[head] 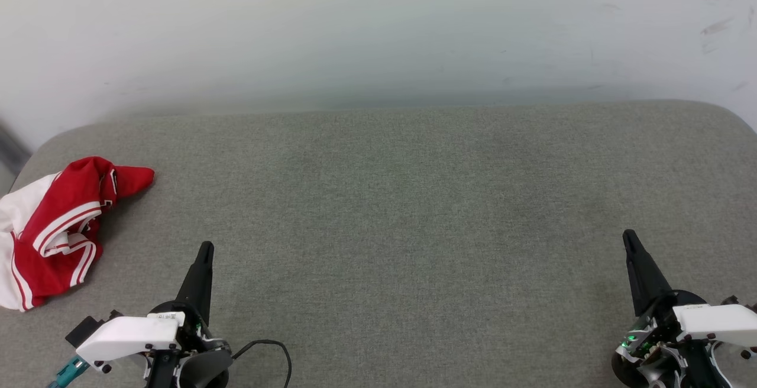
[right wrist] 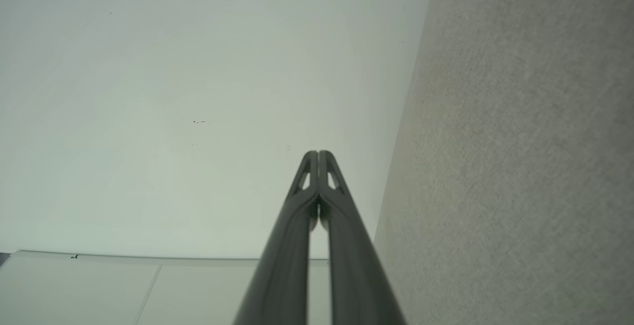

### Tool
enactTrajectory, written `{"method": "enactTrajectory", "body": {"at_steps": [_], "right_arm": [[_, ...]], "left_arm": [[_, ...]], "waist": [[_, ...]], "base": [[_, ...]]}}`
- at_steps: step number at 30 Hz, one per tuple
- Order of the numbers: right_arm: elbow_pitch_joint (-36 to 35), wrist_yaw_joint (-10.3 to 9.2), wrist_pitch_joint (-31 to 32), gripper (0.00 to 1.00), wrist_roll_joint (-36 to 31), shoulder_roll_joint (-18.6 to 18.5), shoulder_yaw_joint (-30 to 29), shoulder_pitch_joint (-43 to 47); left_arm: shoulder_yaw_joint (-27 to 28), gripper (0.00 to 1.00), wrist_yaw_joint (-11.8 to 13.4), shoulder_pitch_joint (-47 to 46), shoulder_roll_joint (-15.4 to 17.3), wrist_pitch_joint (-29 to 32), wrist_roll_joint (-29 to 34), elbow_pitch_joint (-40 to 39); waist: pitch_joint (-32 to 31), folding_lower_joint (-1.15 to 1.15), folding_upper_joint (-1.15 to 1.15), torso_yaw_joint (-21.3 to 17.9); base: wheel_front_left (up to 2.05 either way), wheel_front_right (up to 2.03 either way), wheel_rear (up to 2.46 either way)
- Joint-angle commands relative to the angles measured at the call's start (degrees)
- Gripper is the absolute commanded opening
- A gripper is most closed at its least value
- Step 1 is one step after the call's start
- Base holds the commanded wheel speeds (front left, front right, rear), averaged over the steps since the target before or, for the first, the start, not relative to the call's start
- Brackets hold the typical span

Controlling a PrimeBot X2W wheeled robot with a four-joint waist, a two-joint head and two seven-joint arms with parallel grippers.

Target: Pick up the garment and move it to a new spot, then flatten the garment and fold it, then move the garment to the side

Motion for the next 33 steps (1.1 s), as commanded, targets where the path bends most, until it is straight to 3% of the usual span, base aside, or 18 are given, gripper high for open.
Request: {"method": "enactTrajectory", "body": {"at_steps": [1,33], "right_arm": [[0.1,-0.02,0.1,0.0,-0.3,0.2,0.0,-0.7],[0.1,-0.02,0.1,0.0,-0.3,0.2,0.0,-0.7]], "left_arm": [[0.2,0.0,-0.2,-0.4,-0.1,0.1,0.1,0.0],[0.2,0.0,-0.2,-0.4,-0.1,0.1,0.1,0.0]], "waist": [[0.0,0.0,0.0,0.0],[0.0,0.0,0.0,0.0]], "base": [[0.0,0.0,0.0],[0.0,0.0,0.0]]}}
